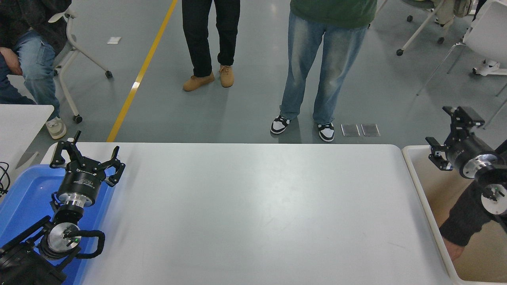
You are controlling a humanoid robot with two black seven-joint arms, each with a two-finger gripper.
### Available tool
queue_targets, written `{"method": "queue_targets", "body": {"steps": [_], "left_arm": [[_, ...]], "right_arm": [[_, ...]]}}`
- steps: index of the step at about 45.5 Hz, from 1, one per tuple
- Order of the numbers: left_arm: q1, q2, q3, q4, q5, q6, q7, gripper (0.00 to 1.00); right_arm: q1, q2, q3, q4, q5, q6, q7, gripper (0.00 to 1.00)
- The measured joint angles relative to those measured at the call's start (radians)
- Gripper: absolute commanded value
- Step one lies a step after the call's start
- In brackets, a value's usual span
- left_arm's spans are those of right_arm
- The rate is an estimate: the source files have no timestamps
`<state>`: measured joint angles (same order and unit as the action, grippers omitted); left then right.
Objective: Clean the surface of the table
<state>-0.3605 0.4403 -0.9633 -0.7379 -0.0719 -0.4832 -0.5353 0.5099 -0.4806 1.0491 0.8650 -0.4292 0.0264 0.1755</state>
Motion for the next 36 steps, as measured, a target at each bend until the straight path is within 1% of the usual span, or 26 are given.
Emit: {"method": "queue_targets", "body": {"steps": [3,5,13,26,36], "left_arm": [[0.000,0.000,0.000,0.000,0.000,0.000,0.000,0.99],[0.000,0.000,0.000,0.000,0.000,0.000,0.000,0.99],[0.000,0.000,0.000,0.000,0.000,0.000,0.000,0.99],[0.000,0.000,0.000,0.000,0.000,0.000,0.000,0.99],[0.000,0.000,0.000,0.000,0.000,0.000,0.000,0.99]], "right_arm": [[-0.008,0.047,0.028,0.000,0.000,0.001,0.003,0.99],[-0.010,0.054,0.032,0.000,0.000,0.002,0.006,0.99],[-0.043,0.121,0.061,-0.003,0.008,0.004,0.057,0.99],[-0.091,0.188,0.071,-0.020,0.058,0.006,0.157,0.99],[-0.096,0.219,0.065,-0.059,0.069,0.007,0.195,0.99]]}}
